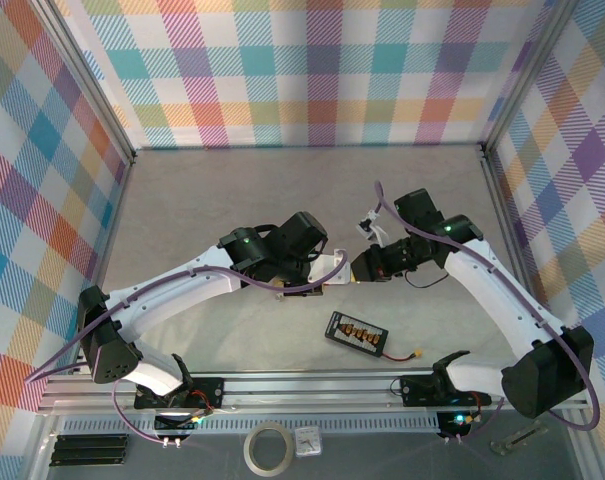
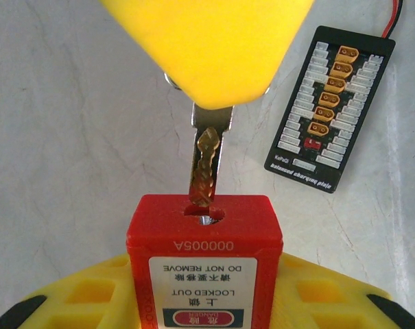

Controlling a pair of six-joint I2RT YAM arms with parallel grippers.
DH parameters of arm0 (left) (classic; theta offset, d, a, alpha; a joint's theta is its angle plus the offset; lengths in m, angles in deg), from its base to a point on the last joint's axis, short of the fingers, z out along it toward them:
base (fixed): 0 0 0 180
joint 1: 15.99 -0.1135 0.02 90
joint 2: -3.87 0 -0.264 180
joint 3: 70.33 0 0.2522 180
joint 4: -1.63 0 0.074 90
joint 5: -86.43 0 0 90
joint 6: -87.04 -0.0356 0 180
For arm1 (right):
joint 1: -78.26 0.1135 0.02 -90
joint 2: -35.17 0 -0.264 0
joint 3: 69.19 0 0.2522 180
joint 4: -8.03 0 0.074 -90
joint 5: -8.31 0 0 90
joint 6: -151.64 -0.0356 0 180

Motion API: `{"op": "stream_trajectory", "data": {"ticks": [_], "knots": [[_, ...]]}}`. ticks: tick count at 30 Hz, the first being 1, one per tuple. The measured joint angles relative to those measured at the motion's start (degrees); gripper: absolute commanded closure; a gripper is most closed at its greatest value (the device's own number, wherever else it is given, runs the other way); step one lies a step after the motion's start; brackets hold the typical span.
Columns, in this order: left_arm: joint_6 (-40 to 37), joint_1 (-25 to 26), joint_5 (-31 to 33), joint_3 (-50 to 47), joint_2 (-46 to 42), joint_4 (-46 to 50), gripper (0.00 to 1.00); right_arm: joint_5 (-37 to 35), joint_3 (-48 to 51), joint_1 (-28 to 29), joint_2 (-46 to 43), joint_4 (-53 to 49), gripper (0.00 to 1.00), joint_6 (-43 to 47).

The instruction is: Unlock with the key

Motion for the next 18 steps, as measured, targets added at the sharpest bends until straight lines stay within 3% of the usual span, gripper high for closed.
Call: {"op": "stream_trajectory", "data": {"ticks": [18], "knots": [[-0.39, 0.04, -3.08, 0.0, -0.2, 0.44, 0.99, 1.6, 1.53, 1.36, -1.05, 1.29, 1.0, 0.37]]}}
